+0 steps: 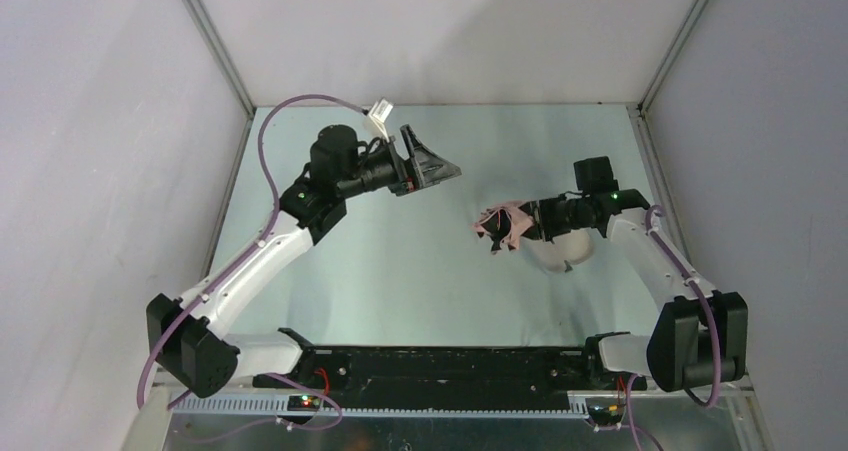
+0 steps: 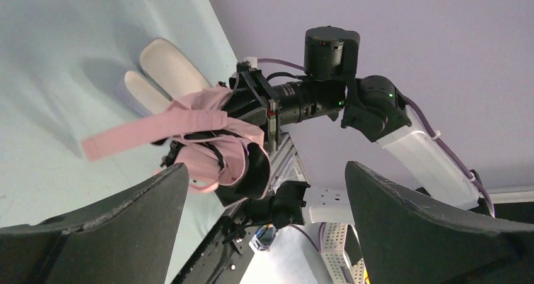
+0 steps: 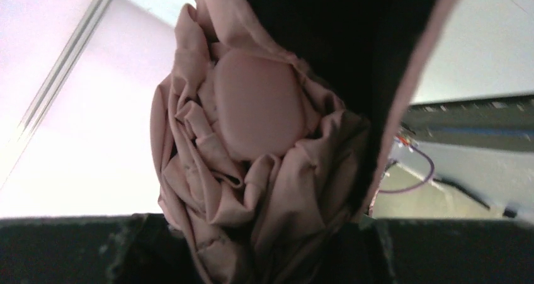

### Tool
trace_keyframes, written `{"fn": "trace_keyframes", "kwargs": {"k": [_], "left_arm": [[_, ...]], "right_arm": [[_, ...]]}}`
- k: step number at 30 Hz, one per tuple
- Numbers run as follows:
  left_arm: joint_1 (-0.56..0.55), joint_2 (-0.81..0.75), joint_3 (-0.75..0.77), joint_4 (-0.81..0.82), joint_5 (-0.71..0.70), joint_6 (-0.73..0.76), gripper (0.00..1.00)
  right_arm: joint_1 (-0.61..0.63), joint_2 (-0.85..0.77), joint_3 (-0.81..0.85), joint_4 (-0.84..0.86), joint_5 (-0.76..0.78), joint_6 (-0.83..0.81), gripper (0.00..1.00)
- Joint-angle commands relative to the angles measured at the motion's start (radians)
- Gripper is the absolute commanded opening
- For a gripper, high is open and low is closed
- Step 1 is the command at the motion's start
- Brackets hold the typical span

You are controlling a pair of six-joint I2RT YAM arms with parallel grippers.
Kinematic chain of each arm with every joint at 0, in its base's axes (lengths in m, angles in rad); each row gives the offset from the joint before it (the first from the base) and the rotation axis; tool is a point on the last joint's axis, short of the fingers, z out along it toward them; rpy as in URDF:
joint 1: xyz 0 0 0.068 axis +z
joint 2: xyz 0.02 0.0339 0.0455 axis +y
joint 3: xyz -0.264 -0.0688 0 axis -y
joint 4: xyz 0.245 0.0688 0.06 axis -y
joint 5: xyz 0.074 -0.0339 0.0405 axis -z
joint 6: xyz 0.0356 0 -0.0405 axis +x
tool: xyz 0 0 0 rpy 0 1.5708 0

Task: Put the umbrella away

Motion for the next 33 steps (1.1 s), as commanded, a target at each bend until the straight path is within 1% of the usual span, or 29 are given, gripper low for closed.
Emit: {"fn": "trace_keyframes", "kwargs": {"k": [1, 2, 5, 7, 8, 9, 12, 13, 14, 15, 17, 19, 21, 22, 26, 28, 33], "left_arm": [[-0.021, 0.003, -0.002, -0.085, -0.029, -0.041, 1.0], [-0.025, 0.009, -0.003, -0.115, -0.034, -0.061, 1.0], [-0.04, 0.023, -0.025, -0.133, -0.028, -0.139, 1.0], [-0.045, 0.035, -0.043, -0.101, -0.013, -0.2, 1.0], [-0.045, 0.048, -0.042, -0.098, -0.004, -0.235, 1.0], [-0.045, 0.054, -0.041, -0.096, 0.002, -0.274, 1.0], [-0.045, 0.092, -0.045, -0.042, 0.019, -0.377, 1.0], [-0.047, 0.099, -0.05, -0.002, 0.021, -0.442, 1.0], [-0.048, 0.104, -0.07, 0.024, 0.015, -0.476, 1.0], [-0.051, 0.104, -0.082, 0.088, 0.007, -0.548, 1.0], [-0.059, 0.096, -0.125, 0.156, -0.04, -0.653, 1.0], [-0.07, 0.089, -0.161, 0.198, -0.069, -0.744, 1.0], [-0.08, 0.075, -0.179, 0.178, -0.092, -0.798, 1.0], [-0.086, 0.068, -0.182, 0.157, -0.101, -0.806, 1.0], [-0.093, 0.034, -0.178, -0.009, -0.129, -0.844, 1.0], [-0.102, 0.039, -0.178, -0.008, -0.119, -0.867, 1.0], [-0.126, 0.133, -0.118, 0.003, -0.084, -0.882, 1.0]], "right_arm": [[0.001, -0.004, 0.073, -0.212, -0.085, 0.014, 0.0], [0.001, 0.007, 0.073, -0.22, -0.096, 0.015, 0.0], [0.003, 0.019, 0.074, -0.207, -0.134, 0.034, 0.0], [0.013, 0.022, 0.073, -0.163, -0.156, 0.054, 0.0], [0.016, 0.024, 0.073, -0.097, -0.168, 0.074, 0.0], [0.023, 0.025, 0.073, -0.085, -0.175, 0.086, 0.0], [0.042, 0.027, 0.073, 0.003, -0.197, 0.157, 0.0], [0.049, 0.027, 0.073, 0.032, -0.197, 0.171, 0.0], [0.052, 0.023, 0.074, 0.047, -0.193, 0.2, 0.0], [0.061, 0.021, 0.073, 0.069, -0.19, 0.225, 0.0], [0.071, 0.018, 0.073, 0.104, -0.184, 0.259, 0.0], [0.08, 0.019, 0.073, 0.147, -0.178, 0.288, 0.0], [0.084, 0.02, 0.074, 0.184, -0.171, 0.316, 0.0], [0.085, 0.018, 0.074, 0.198, -0.162, 0.323, 0.0], [0.086, 0.02, 0.073, 0.28, -0.143, 0.36, 0.0], [0.09, 0.026, 0.073, 0.331, -0.141, 0.383, 0.0], [0.111, 0.034, 0.073, 0.389, -0.146, 0.415, 0.0]]}}
